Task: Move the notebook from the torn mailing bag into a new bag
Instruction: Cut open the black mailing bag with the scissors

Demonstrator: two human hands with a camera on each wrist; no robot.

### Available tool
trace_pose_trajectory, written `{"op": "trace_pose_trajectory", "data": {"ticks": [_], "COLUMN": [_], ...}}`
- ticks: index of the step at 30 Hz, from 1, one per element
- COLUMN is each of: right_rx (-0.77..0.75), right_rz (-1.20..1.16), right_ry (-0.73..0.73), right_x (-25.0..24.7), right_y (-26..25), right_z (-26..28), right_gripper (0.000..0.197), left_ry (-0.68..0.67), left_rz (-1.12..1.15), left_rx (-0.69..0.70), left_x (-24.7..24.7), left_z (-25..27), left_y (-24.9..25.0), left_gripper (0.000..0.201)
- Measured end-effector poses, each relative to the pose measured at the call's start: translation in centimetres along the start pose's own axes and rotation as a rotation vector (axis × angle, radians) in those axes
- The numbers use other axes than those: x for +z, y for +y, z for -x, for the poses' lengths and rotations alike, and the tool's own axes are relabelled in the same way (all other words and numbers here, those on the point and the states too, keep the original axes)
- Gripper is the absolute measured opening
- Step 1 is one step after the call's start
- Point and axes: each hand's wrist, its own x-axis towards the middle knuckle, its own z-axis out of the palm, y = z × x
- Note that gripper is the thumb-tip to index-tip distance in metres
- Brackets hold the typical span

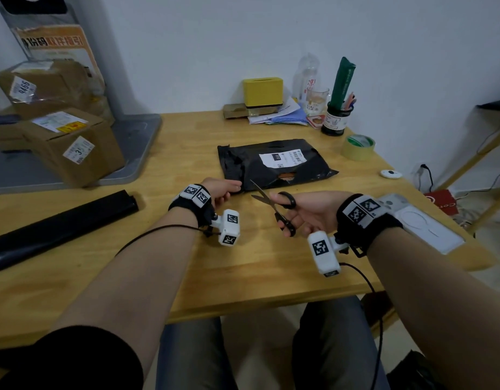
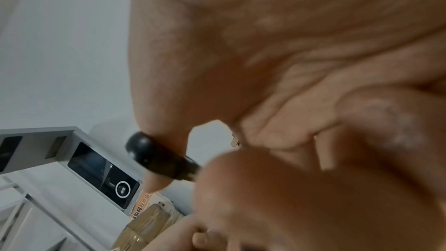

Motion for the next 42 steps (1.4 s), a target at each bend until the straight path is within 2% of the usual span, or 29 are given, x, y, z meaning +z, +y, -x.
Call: {"op": "trace_pose_trajectory", "data": {"ticks": [4, 8, 13, 21, 31, 42], "right_rx": [0.002, 0.0, -0.005, -0.001, -0.027, -0.083], "right_rz": [-0.013, -0.006, -0.05, -0.075, -0.039, 0.009], "right_ry": [0.009, 0.042, 0.011, 0.033, 0.02, 0.067], "right_x": [0.9, 1.3, 1.5, 1.6, 1.6, 1.9], "right_y": [-0.6, -1.1, -1.5, -2.4, -2.3, -2.5], "right_z": [-0.5, -2.2, -3.7, -5.4, -5.9, -6.3], "right_gripper": [0.069, 0.072, 0.075, 0.071, 0.065, 0.074], "left_ry": [-0.005, 0.003, 0.013, 0.072, 0.097, 0.098], "left_rz": [-0.008, -0.024, -0.019, -0.025, -0.026, -0.028], "left_rx": [-0.003, 0.007, 0.017, 0.078, 0.108, 0.106], "left_x": [0.1, 0.2, 0.1, 0.4, 0.6, 0.6], "left_z": [0.2, -0.1, -0.6, -1.0, -1.2, -0.7], "left_y": [0.1, 0.1, 0.0, -0.2, -0.4, -0.2], "left_gripper": [0.014, 0.015, 0.022, 0.023, 0.025, 0.021]}}
